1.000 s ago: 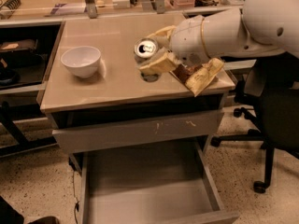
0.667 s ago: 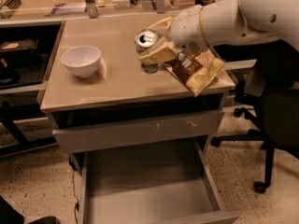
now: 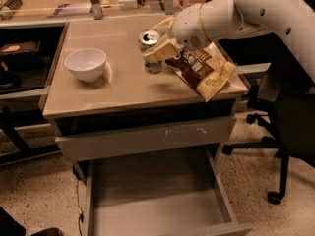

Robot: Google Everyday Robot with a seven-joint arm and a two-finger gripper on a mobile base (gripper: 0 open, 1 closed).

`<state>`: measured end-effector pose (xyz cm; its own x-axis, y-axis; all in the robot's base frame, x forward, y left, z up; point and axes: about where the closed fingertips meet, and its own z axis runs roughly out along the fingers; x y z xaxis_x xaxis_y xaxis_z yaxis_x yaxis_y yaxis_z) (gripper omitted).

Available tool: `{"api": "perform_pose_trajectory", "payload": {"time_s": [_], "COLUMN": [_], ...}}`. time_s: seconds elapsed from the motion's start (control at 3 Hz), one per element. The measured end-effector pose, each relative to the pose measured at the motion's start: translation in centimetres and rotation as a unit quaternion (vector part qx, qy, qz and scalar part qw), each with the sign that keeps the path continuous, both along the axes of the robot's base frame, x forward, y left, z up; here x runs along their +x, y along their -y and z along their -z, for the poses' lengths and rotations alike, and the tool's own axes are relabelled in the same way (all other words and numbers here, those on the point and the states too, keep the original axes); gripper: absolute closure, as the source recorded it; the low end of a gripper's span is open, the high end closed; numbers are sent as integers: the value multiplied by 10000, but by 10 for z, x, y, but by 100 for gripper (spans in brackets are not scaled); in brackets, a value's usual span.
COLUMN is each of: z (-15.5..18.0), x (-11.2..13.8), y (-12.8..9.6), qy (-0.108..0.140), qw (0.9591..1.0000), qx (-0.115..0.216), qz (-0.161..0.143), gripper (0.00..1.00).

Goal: Pick 7up can from middle drawer and place on counter

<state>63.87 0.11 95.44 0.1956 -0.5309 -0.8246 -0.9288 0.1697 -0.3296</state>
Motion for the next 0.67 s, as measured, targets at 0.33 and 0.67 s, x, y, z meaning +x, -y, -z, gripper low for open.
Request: {"api": "perform_pose_trajectory", "payload": {"time_s": [0.33, 0.67], "z": [13, 25], "x": [24, 42], "y": [-11, -26], "qy": [-264, -521], "qw": [9996, 9981], "qx": [-18, 23], "qz": [-130, -320], "gripper": [100, 100]}}
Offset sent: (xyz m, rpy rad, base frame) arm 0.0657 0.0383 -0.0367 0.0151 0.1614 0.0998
